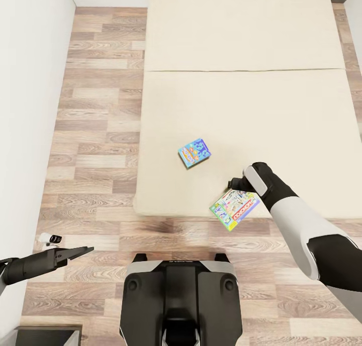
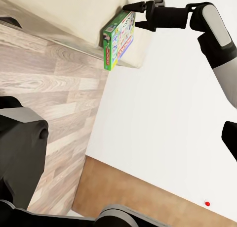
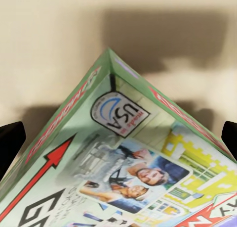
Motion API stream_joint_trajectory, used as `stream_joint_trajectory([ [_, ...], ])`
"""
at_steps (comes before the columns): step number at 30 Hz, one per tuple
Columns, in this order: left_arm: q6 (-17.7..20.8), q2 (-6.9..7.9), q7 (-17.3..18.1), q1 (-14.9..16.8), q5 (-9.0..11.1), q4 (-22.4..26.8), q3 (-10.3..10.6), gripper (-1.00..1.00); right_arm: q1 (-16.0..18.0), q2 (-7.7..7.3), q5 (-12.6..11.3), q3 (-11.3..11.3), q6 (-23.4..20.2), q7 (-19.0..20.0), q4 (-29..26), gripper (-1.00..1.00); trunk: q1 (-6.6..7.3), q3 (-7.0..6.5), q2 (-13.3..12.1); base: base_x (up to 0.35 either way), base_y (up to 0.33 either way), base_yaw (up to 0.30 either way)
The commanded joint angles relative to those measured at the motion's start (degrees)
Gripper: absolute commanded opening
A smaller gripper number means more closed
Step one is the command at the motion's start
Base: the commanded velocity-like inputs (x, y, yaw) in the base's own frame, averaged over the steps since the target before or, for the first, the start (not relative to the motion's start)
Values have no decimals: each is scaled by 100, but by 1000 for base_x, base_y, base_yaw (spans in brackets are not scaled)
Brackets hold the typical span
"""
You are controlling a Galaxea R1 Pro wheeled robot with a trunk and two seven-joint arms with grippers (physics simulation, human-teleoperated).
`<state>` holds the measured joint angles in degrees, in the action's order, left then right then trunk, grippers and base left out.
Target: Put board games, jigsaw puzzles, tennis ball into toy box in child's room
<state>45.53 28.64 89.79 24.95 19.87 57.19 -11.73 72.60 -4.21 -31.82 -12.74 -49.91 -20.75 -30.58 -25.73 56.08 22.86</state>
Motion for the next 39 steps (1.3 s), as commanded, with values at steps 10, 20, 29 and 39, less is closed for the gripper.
stream_joint_trajectory([
  [10, 61, 2, 21, 1, -1, 2, -1, 100, 0, -20, 11, -48, -29, -52, 31, 100, -5, 6, 6, 0, 0, 0],
  [20, 61, 2, 21, 1, -1, 2, -1, 100, 7, -45, 4, -42, -28, -54, -82, 100, -5, -8, 6, 0, 0, 0],
  [29, 61, 2, 21, 1, -1, 2, -1, 100, 42, -53, 5, 150, -35, -60, -209, 100, -5, -80, 6, 0, 0, 0],
  [39, 61, 2, 21, 1, -1, 2, 1, 100, 57, -61, 3, 205, -36, -59, -312, 100, -5, -171, 6, 0, 0, 0],
])
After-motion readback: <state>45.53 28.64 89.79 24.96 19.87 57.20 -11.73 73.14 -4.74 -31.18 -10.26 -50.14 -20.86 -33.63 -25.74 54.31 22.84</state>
